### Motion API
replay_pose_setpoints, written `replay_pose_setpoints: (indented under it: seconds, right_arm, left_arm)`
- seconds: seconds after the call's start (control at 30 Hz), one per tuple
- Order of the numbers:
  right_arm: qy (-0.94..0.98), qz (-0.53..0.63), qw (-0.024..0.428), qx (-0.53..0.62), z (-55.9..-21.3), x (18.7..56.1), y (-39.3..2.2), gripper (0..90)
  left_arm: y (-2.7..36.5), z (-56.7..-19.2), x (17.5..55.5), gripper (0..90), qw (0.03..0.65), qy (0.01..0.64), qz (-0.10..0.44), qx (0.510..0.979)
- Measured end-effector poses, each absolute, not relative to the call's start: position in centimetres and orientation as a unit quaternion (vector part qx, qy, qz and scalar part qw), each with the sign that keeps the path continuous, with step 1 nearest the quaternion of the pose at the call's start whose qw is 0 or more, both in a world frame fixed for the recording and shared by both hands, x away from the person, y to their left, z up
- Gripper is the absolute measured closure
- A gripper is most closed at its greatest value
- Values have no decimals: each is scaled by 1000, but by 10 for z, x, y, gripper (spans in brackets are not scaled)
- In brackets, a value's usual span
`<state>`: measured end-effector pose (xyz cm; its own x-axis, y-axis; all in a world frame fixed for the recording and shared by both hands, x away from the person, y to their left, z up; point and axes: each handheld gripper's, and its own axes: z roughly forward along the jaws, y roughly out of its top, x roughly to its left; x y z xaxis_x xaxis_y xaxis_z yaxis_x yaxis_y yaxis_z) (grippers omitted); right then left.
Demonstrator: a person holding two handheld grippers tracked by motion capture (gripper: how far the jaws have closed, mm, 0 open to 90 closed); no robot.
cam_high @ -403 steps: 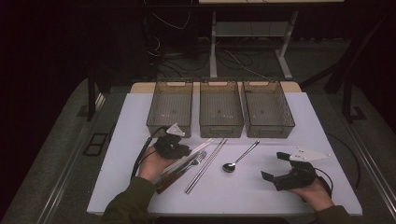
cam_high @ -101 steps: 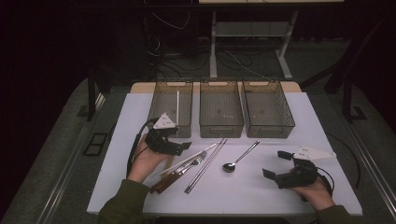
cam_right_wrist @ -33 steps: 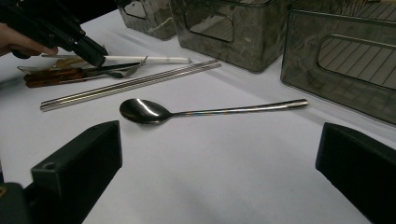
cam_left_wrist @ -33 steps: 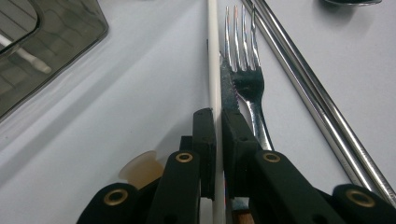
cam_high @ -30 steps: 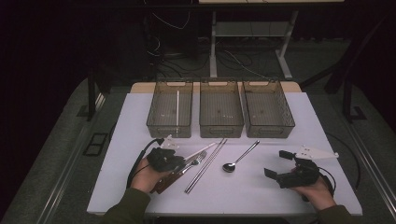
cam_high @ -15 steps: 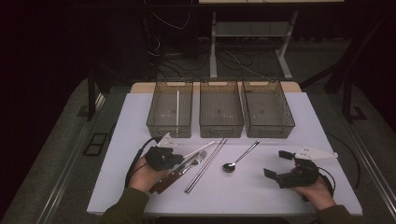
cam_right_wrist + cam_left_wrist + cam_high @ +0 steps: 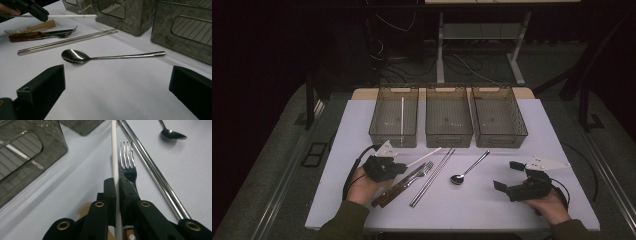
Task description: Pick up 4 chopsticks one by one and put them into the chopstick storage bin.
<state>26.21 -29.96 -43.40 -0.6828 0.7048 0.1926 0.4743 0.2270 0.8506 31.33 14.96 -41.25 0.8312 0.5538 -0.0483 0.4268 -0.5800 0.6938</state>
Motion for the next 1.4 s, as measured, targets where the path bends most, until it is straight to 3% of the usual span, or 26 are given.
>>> replay_pose_setpoints:
  seconds: [1.4]
  right_arm:
    - [775,491,118,381,-434,262,-300,7]
  left_arm:
    - [206,-385,311,846,434,327,106,833]
